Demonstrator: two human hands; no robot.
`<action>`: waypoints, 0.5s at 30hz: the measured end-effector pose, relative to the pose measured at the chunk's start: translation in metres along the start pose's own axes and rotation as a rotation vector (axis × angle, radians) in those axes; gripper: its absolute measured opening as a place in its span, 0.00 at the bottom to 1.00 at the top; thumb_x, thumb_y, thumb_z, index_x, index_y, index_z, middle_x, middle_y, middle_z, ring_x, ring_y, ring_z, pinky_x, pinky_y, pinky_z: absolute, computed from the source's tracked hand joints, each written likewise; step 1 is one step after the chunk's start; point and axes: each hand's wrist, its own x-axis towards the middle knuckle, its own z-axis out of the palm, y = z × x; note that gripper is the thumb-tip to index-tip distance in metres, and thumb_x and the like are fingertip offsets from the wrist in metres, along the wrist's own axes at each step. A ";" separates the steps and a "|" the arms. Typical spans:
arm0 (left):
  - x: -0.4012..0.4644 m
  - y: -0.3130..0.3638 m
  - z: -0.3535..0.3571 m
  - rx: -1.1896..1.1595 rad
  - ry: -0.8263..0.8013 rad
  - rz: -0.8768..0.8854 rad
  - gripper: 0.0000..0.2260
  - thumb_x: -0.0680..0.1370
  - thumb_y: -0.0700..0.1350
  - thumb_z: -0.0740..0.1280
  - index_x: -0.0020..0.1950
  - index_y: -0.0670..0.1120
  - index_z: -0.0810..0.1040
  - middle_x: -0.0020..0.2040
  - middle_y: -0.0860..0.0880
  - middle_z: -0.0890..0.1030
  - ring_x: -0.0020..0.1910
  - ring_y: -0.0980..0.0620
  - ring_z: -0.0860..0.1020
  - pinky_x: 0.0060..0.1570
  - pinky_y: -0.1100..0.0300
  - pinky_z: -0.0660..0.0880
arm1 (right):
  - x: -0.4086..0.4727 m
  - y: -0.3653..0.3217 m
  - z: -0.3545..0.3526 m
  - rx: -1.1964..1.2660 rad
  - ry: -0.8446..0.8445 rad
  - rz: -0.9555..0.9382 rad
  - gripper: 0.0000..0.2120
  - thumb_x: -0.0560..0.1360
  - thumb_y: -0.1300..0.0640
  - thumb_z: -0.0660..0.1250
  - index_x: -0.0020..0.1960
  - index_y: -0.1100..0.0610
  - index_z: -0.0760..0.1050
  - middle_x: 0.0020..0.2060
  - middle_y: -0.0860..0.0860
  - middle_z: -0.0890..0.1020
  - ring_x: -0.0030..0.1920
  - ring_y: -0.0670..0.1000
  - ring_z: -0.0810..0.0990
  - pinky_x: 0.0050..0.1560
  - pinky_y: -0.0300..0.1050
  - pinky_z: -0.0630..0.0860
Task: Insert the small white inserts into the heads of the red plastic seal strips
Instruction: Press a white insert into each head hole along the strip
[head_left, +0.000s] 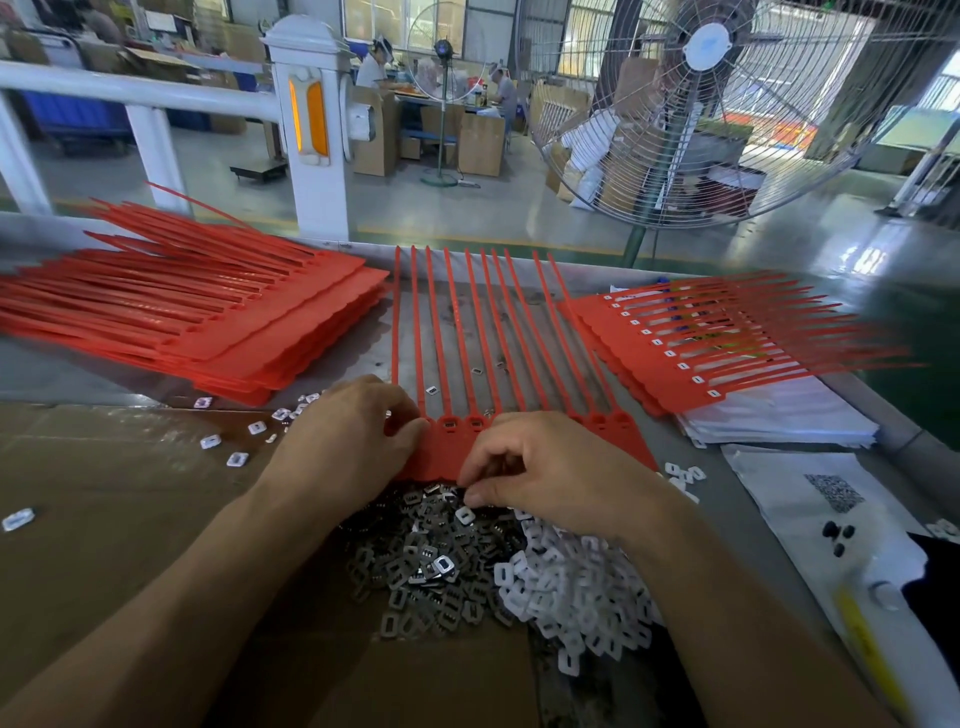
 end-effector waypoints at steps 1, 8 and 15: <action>0.000 0.000 0.000 -0.002 0.002 -0.003 0.06 0.78 0.54 0.69 0.51 0.55 0.83 0.50 0.57 0.79 0.52 0.54 0.76 0.55 0.53 0.75 | 0.000 -0.001 0.000 -0.023 -0.007 -0.002 0.03 0.75 0.52 0.77 0.48 0.46 0.85 0.43 0.39 0.82 0.46 0.37 0.80 0.46 0.31 0.72; 0.000 -0.001 0.000 0.015 -0.004 0.004 0.07 0.78 0.55 0.69 0.51 0.55 0.83 0.50 0.57 0.78 0.51 0.55 0.76 0.53 0.56 0.74 | -0.003 -0.004 0.001 -0.013 -0.003 0.012 0.03 0.78 0.52 0.74 0.50 0.45 0.84 0.46 0.39 0.82 0.48 0.38 0.80 0.47 0.34 0.76; 0.000 -0.001 0.000 0.010 -0.002 0.004 0.07 0.78 0.54 0.69 0.51 0.55 0.83 0.50 0.57 0.78 0.52 0.54 0.76 0.55 0.54 0.75 | -0.002 -0.007 0.003 -0.040 -0.041 -0.004 0.05 0.78 0.55 0.74 0.51 0.46 0.84 0.46 0.40 0.81 0.47 0.38 0.80 0.48 0.33 0.75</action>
